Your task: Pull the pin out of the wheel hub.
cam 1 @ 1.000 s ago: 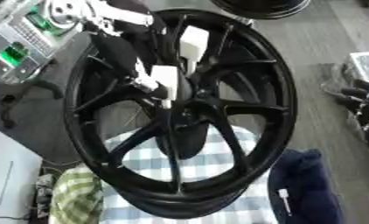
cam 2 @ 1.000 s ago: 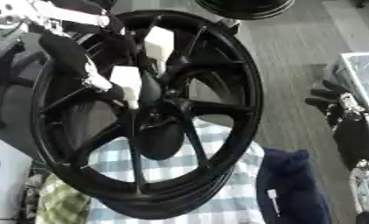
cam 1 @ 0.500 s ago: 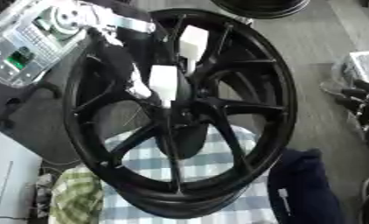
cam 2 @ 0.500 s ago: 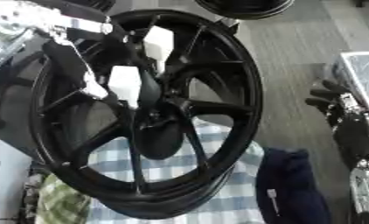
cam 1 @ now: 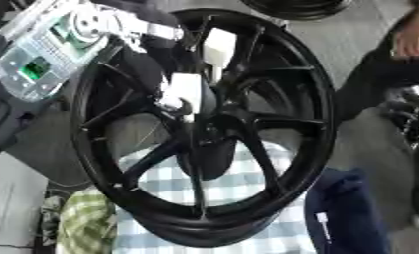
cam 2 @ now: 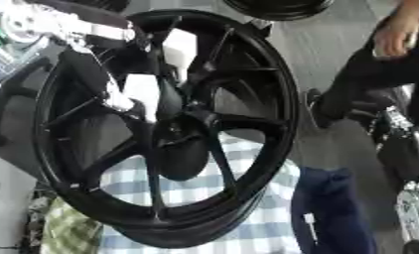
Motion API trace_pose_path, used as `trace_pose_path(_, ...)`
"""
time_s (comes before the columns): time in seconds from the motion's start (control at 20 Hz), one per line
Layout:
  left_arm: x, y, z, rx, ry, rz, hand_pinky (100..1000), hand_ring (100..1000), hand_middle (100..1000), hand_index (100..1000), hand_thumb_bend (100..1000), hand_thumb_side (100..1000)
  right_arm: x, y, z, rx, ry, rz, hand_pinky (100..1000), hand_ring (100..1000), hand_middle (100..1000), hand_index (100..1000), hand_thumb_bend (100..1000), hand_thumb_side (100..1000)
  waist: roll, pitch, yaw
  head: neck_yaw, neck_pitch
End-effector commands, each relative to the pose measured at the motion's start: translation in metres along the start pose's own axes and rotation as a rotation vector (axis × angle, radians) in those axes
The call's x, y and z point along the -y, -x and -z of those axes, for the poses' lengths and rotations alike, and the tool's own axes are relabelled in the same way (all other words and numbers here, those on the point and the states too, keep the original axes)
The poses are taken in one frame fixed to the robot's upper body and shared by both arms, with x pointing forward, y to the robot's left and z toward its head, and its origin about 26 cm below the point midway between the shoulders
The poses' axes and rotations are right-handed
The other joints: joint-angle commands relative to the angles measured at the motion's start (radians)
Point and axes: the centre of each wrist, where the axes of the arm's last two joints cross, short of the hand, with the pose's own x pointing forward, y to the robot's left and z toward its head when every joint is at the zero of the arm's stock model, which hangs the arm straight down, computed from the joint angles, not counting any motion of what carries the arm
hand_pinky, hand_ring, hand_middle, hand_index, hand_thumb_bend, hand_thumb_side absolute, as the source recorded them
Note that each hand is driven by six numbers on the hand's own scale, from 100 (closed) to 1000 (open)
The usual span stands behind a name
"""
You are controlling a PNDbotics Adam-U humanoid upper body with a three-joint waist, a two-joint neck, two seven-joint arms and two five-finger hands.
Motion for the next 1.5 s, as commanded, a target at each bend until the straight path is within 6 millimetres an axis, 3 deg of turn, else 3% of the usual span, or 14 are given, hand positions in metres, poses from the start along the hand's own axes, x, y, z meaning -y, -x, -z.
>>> trace_pose_path(0.05,-0.008,-0.002,-0.005,-0.019,-0.014,0.011,891,829,665,675,407,282,0.003,-0.005,0.002,0.012,0.002,-0.021,1000,783,752,896,100,814,-0.003,-0.014,0.000,0.002,0.006)
trace_pose_path(0.35,-0.008,0.000,-0.010,-0.019,-0.011,0.026,891,827,655,601,368,201,0.004,-0.004,0.002,0.007,0.004,-0.020,1000,784,752,896,100,814,-0.002,-0.014,0.003,0.004,0.006)
trace_pose_path(0.5,-0.008,0.003,-0.012,-0.027,-0.007,0.032,892,828,648,576,340,100,0.004,-0.004,0.001,0.005,0.006,-0.020,1000,784,752,895,100,818,-0.002,-0.014,0.005,0.005,0.006)
trace_pose_path(1.0,-0.011,0.007,-0.019,-0.009,-0.013,0.032,886,819,605,453,124,136,0.004,-0.003,0.000,-0.003,0.014,-0.021,1000,784,752,895,100,819,-0.003,-0.015,0.006,0.008,0.006)
trace_pose_path(1.5,-0.039,0.001,-0.074,0.030,-0.149,0.108,896,817,594,388,100,155,0.006,-0.003,-0.002,-0.001,0.018,-0.025,1000,785,752,896,100,816,-0.006,-0.020,0.013,0.004,0.006)
